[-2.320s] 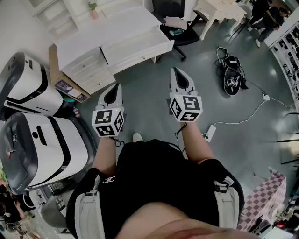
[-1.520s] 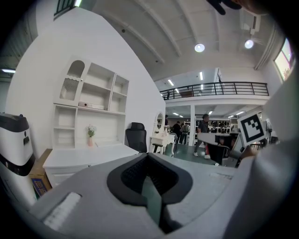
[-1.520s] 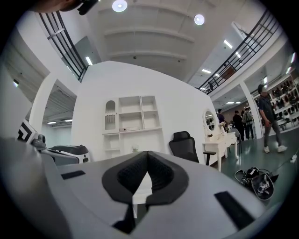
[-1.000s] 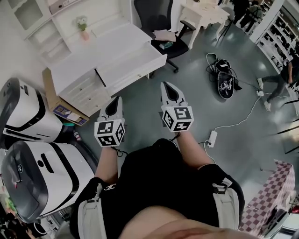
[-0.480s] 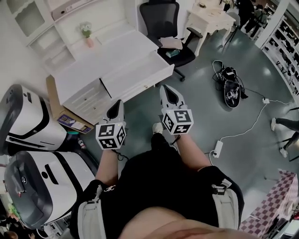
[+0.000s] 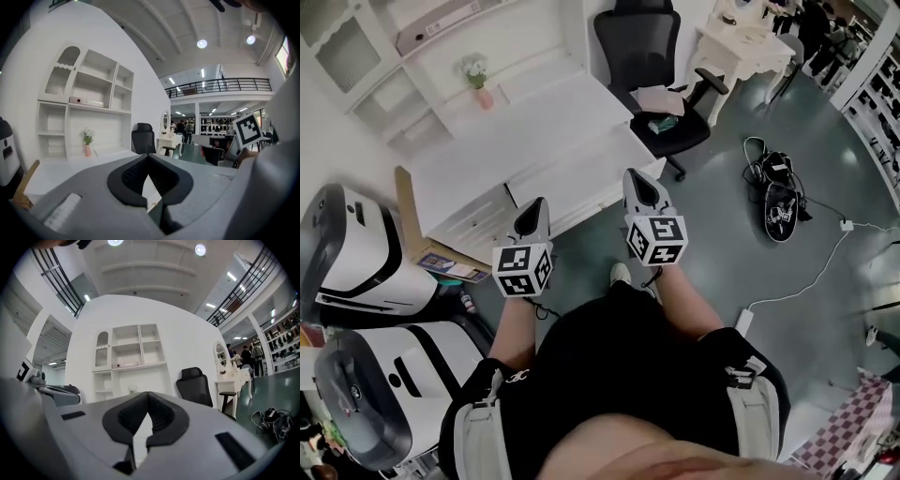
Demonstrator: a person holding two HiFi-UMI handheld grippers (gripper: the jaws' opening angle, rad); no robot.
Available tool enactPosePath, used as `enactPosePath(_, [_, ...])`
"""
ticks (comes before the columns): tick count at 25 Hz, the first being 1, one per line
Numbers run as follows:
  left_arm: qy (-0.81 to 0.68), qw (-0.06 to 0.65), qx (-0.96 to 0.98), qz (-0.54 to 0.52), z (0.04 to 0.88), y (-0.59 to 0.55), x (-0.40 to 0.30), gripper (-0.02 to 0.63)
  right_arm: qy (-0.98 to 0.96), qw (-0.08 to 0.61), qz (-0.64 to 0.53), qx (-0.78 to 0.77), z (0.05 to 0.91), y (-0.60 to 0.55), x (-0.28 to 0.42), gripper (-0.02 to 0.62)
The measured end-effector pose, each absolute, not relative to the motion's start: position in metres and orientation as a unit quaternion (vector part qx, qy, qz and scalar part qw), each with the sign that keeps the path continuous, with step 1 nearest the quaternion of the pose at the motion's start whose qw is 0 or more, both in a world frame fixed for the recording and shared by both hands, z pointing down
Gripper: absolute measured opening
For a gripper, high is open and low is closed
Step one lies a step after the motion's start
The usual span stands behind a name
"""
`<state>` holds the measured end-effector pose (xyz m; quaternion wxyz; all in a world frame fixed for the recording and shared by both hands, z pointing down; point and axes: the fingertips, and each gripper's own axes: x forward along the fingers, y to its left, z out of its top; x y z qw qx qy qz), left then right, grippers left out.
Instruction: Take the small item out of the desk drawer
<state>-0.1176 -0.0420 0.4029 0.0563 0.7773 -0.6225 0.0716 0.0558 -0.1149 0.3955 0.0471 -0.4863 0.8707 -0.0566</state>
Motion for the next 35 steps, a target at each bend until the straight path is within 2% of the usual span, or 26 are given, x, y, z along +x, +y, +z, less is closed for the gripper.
enactPosePath(14, [-0.638, 0.057, 0.765, 0.072, 0.385, -0.236, -0.099, 0.012, 0.880, 0.023, -0.070, -0.469, 0.395, -0.307, 0.072, -0.003])
enactPosePath(23, [-0.625, 0.087, 0.770, 0.093, 0.403, -0.296, -0.097, 0.012, 0.879, -0.010, -0.106, -0.466, 0.426, -0.363, 0.067, -0.003])
enactPosePath(31, [-0.621, 0.090, 0.772, 0.102, 0.405, -0.334, -0.125, 0.012, 0.874, -0.046, -0.138, -0.463, 0.458, -0.403, 0.039, -0.003])
enactPosePath(33, [-0.623, 0.090, 0.771, 0.100, 0.404, -0.339, -0.136, 0.013, 0.872, -0.055, -0.142, -0.465, 0.465, -0.410, 0.032, 0.011])
enactPosePath(35, [-0.624, 0.093, 0.769, 0.101, 0.406, -0.342, -0.144, 0.012, 0.869, -0.067, -0.150, -0.466, 0.474, -0.414, 0.026, 0.064])
